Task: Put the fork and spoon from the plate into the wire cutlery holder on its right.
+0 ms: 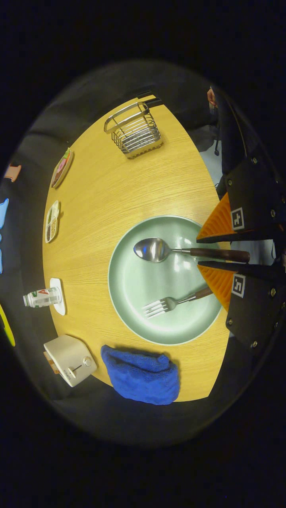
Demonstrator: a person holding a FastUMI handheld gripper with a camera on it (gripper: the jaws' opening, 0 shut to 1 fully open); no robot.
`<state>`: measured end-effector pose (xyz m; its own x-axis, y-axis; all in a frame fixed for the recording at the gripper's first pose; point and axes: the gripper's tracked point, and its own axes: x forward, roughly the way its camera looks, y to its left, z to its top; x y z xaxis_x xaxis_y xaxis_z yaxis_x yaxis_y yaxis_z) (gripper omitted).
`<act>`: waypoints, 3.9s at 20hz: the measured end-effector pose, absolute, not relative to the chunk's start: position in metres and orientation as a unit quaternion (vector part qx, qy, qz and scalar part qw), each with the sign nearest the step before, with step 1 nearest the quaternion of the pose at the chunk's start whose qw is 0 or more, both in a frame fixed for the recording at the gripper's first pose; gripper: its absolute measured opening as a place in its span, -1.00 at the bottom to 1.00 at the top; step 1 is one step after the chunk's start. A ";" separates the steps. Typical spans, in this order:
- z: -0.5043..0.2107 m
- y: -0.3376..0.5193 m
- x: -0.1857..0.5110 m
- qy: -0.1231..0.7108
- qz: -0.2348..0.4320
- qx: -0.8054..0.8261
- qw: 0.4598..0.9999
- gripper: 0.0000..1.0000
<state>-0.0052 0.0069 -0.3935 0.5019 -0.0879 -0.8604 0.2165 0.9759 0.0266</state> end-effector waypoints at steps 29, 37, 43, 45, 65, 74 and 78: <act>-0.335 0.007 0.019 0.407 -0.089 -0.006 0.909 -0.84; -0.280 -0.059 0.023 0.353 -0.168 0.004 0.920 -0.85; -0.261 -0.136 0.005 0.345 -0.255 0.025 0.903 -0.85; -0.267 -0.157 -0.004 0.357 -0.276 0.030 0.892 -0.85; -0.267 -0.231 -0.014 0.385 -0.290 0.129 0.867 -0.59; -0.227 -0.212 0.007 0.349 -0.251 0.064 0.901 -0.57; -0.226 -0.183 0.016 0.347 -0.212 0.038 0.913 -0.57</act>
